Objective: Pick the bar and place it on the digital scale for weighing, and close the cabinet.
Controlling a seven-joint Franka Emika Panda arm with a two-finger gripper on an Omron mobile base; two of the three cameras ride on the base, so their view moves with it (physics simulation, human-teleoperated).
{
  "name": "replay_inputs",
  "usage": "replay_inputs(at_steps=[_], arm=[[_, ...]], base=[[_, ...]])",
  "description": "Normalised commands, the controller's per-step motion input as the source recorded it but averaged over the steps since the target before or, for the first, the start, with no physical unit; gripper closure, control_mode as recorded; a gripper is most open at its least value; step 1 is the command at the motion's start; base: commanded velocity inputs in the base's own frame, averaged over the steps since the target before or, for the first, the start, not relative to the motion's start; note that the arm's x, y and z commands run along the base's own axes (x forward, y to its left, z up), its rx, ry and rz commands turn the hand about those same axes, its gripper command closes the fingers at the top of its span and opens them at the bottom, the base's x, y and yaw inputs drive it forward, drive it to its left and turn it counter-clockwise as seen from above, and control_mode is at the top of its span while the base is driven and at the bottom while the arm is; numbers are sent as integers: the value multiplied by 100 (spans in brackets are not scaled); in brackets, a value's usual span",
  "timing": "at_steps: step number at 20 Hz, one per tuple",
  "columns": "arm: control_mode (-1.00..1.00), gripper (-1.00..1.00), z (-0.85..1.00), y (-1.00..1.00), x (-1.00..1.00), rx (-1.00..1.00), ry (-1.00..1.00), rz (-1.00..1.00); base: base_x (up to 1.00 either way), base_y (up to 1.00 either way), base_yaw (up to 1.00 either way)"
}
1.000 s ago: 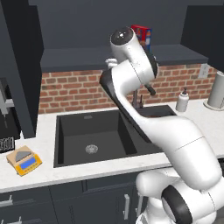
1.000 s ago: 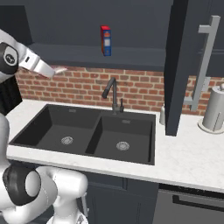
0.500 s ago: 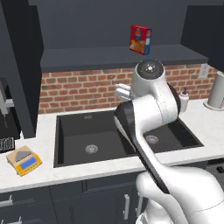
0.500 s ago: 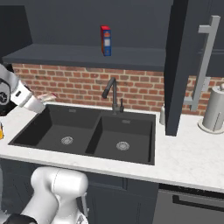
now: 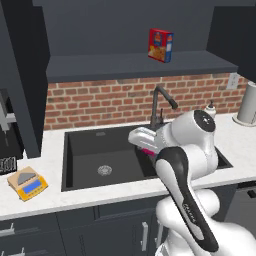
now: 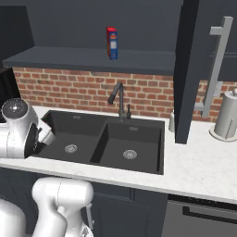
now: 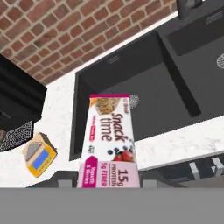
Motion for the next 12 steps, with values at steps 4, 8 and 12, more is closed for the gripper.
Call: replay_inputs(at_steps=[4, 8, 12], arm=[[-100, 100, -6, 50, 9, 6, 0, 53], [-100, 100, 0, 68, 1, 0, 0, 49], [-100, 100, 0, 71, 0, -6, 0, 47]], base=[[0, 0, 0], [0, 0, 0], [0, 0, 0]])
